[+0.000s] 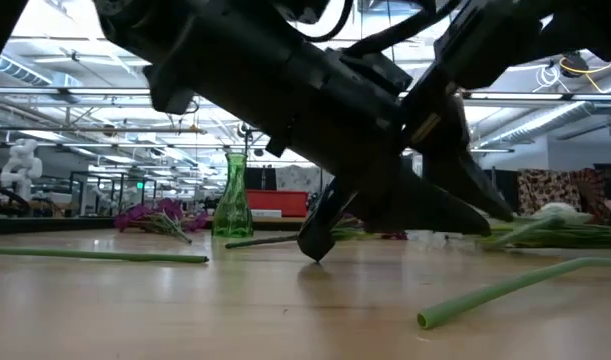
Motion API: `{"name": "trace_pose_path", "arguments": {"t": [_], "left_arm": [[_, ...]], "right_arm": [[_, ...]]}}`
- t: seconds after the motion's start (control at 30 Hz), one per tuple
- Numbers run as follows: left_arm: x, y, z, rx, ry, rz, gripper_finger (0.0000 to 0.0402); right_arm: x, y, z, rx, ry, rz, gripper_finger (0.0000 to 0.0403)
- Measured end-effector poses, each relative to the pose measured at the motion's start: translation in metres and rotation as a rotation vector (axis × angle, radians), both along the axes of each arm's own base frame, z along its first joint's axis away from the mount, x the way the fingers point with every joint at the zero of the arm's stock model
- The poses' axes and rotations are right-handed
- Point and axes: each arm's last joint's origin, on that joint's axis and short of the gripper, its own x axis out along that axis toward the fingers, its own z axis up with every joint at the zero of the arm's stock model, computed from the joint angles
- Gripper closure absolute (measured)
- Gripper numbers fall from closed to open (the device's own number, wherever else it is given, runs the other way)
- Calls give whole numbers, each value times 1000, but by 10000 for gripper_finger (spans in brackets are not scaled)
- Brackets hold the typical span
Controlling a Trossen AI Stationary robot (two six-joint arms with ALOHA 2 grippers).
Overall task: Sort flowers into vase by color
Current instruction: Adjust the purple flowers
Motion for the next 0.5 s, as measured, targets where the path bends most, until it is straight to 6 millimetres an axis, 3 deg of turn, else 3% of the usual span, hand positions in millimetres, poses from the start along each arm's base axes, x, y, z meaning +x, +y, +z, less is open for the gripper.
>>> {"name": "trace_pose_path", "arguments": {"t": [0.27, 0.5], "left_arm": [[-5, -11, -1, -31, 34, -97, 200], [-13, -23, -4, -55, 111, -196, 197]], "right_arm": [[4, 10, -12, 47, 99, 36, 181], [-1, 23, -21, 69, 143, 74, 181]]}}
